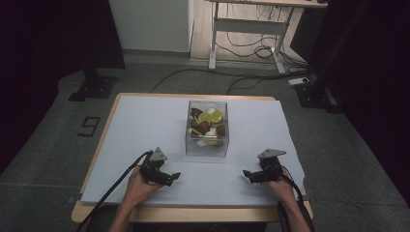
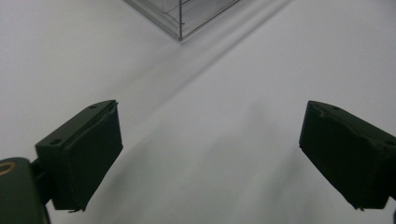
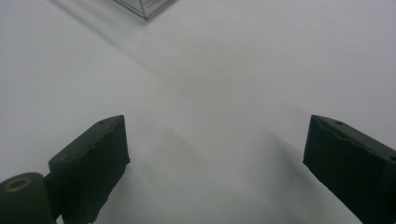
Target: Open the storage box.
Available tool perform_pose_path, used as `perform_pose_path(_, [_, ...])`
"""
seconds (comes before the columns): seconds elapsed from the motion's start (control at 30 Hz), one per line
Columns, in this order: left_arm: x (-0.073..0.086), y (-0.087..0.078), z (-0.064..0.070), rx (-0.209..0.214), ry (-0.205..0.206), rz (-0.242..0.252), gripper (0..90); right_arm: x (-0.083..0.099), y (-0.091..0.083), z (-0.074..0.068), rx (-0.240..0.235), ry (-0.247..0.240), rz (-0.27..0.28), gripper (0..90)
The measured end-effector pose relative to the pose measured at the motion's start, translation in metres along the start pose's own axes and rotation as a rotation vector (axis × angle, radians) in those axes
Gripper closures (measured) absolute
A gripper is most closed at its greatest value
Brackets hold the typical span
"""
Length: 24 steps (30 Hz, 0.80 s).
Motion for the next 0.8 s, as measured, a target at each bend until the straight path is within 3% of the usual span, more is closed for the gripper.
perform_pose_path(0.47, [-0.009,-0.004,0.008,0.047,0.02,0.016,14.4,-0.006,-0.008,-0.009,-0.045,-0.009,0.005,5.8])
perform_pose_path(0.6, [-0.012,-0.005,0.008,0.042,0.03,0.018,14.9,-0.007,-0.01,-0.01,-0.056,-0.008,0.006,5.3])
perform_pose_path(0.8, [-0.021,-0.006,0.011,0.038,0.052,0.018,15.9,-0.014,-0.011,-0.017,-0.066,-0.046,-0.007,5.2])
Point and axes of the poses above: each handheld gripper's, and its own axes: y roughly forward along the jaws, x roughly out of its underside, z roughly to its right, the point moved 6 cm from there along y, roughly forward along the jaws, and after that the axes turned 1 degree about -y, right-handed, at the moved point
